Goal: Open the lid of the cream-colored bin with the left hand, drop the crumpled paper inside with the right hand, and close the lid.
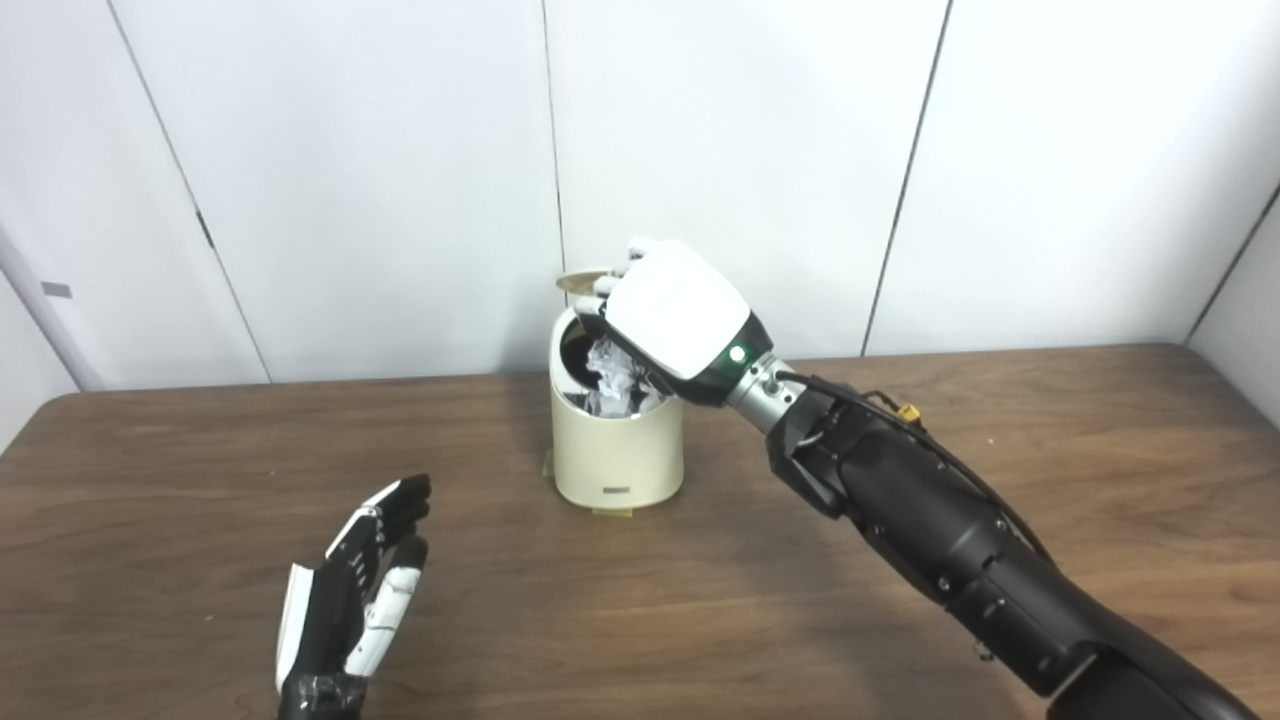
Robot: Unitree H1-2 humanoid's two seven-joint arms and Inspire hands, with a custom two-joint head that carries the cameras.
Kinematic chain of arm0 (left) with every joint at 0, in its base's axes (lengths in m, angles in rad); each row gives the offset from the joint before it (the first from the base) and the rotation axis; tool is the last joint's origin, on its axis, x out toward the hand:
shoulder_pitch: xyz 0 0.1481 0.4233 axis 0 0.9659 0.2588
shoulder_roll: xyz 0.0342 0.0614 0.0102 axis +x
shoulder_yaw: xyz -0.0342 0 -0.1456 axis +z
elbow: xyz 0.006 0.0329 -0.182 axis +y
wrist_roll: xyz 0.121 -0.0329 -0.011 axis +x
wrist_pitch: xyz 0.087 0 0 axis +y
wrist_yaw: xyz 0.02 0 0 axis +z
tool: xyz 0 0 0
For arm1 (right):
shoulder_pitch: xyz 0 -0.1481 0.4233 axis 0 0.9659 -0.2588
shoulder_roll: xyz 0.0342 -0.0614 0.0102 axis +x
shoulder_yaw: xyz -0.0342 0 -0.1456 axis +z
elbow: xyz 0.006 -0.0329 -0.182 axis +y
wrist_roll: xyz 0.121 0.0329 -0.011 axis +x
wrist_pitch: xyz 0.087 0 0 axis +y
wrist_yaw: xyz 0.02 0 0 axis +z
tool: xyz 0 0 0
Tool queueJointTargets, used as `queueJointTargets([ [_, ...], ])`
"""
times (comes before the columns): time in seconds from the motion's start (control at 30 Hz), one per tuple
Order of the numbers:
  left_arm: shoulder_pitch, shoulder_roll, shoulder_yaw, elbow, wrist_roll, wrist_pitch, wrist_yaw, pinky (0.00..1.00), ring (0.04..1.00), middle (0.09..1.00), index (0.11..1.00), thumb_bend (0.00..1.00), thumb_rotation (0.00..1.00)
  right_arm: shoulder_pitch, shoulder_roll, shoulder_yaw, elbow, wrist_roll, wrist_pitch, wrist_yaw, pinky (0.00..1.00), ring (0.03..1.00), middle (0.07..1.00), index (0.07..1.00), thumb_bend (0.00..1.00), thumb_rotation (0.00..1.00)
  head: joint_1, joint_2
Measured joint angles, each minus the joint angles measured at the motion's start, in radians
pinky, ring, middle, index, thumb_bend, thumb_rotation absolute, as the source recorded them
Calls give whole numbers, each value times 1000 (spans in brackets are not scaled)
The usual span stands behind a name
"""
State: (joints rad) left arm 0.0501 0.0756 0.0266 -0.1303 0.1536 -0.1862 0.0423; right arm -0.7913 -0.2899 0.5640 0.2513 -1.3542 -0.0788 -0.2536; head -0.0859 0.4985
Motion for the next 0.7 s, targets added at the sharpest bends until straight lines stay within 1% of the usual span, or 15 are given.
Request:
queueJointTargets([
  [0.07,0,0,0,0,0,0,0,830,818,827,839,725,832,0,0,0,-3,-5,1,7,546,616,497,491,529,0,0,0],
  [0.1,0,0,0,0,0,0,0,831,816,826,839,727,832,0,0,0,-5,-6,2,12,554,630,561,494,525,65,0,0],
  [0.13,0,0,0,0,0,0,0,831,815,825,839,724,830,0,0,0,-9,-8,5,21,559,642,604,495,522,105,0,0],
  [0.17,0,0,0,0,0,0,0,833,816,826,840,718,828,0,0,0,-12,-9,7,26,561,650,623,567,693,75,0,0],
  [0.2,0,0,0,0,0,0,0,834,817,826,840,712,825,0,0,0,-15,-10,8,30,562,657,636,609,784,61,0,2],
  [0.23,0,0,0,0,0,0,0,835,818,828,841,709,822,1,0,0,-18,-12,10,36,566,670,653,643,837,50,0,2],
  [0.27,0,0,0,0,0,0,0,834,816,828,842,707,820,1,0,1,-21,-13,12,41,568,677,661,658,857,44,0,2],
  [0.4,0,0,0,0,0,0,0,830,812,825,841,711,821,1,0,1,-31,-27,16,64,570,700,689,694,892,54,0,2],
  [0.57,0,0,0,0,0,0,0,822,812,823,841,724,828,1,0,1,-32,-38,22,73,576,724,713,727,918,51,-2,3],
  [0.7,0,0,0,0,0,0,0,823,814,824,841,720,830,1,1,1,-32,-43,31,80,587,755,738,752,903,48,-2,3],
])
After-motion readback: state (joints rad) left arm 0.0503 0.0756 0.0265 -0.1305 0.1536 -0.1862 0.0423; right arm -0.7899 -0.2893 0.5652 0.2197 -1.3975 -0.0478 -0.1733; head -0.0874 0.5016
